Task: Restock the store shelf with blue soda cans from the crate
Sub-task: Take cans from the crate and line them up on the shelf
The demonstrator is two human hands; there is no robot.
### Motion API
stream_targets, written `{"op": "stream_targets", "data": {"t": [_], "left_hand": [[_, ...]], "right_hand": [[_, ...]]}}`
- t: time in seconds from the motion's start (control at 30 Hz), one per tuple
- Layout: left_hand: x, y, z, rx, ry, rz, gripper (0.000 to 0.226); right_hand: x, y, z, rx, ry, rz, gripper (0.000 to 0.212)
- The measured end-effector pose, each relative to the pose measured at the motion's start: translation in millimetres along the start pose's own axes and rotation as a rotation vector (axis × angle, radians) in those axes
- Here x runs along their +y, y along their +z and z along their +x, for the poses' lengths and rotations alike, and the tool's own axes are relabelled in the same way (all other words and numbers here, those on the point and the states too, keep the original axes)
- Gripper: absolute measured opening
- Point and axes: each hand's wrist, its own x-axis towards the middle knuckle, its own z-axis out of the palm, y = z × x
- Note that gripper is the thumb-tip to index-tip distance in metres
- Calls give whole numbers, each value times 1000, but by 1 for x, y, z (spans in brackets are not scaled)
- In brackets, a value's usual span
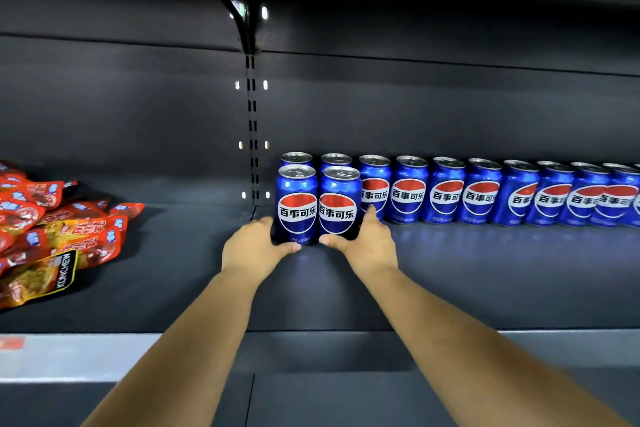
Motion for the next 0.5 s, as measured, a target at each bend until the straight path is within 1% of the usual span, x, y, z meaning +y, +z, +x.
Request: {"op": "stream_targets", "data": {"t": [0.07, 0.1, 0.2, 0.27, 0.33, 0.5], "left_hand": [[1, -3, -4, -20, -6, -31, 50], [0, -5, -5, -33, -12, -51, 54], [4, -12, -18, -67, -13, -75, 59], [10, -18, -31, -77, 12, -54, 56], [22, -24, -52, -84, 73, -3, 50], [68, -32, -111, -100, 231, 130, 44]], "right_hand": [[0, -5, -8, -30, 0, -57, 114], [0, -7, -11, -45, -6, -75, 113], [4, -18, -28, -84, -4, -26, 100], [6, -28, -40, -106, -35, -36, 87], [9, -42, -57, -92, -79, -70, 73], [20, -74, -110, -82, -175, -123, 62]]}}
